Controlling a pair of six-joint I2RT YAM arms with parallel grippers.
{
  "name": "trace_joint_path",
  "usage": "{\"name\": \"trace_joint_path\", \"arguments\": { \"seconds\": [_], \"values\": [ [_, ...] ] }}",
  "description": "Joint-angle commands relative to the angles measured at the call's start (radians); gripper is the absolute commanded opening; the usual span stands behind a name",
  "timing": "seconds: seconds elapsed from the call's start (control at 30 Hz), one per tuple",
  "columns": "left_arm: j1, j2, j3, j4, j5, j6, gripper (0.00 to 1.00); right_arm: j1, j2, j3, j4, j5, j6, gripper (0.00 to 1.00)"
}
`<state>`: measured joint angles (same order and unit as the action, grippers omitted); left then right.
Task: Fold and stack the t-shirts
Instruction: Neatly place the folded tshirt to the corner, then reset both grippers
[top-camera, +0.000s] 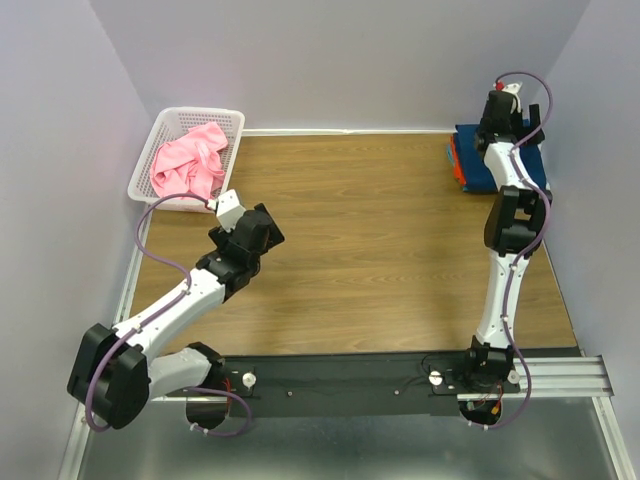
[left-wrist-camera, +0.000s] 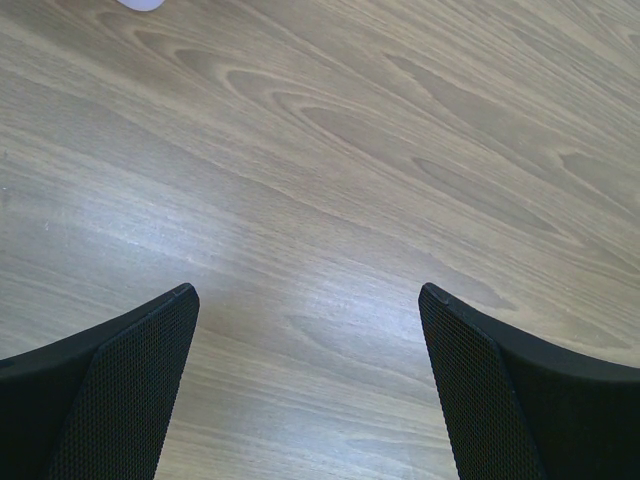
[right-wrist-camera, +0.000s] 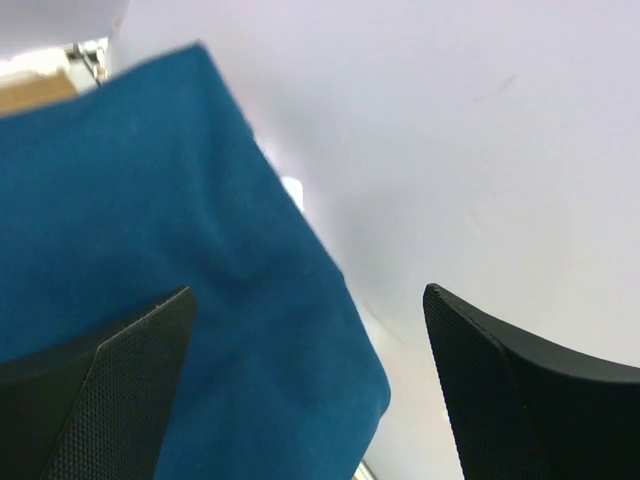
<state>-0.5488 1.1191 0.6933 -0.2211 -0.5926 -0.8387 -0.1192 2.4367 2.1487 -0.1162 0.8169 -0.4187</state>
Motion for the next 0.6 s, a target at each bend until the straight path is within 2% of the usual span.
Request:
{"name": "trace_joint_path", "arguments": {
  "seconds": [0.0, 0.23, 0.57],
  "values": [
    [0.006, 0.015, 0.025, 0.026, 0.007, 0.009, 0.98, -0.005, -0.02, 0.028, 0.029, 0.011, 0.041, 1.0],
    [0.006, -0.014, 0.02, 0.028, 0.019, 0.015, 0.98, -0.004, -0.137, -0.075, -0.026, -0.114, 0.152, 1.0],
    [0.006, -0.14, -0.005, 0.054, 0.042, 0.026, 0.98, 0.067, -0.465, -0.38, -0.045, -0.349, 0.501, 1.0]
  ]
}}
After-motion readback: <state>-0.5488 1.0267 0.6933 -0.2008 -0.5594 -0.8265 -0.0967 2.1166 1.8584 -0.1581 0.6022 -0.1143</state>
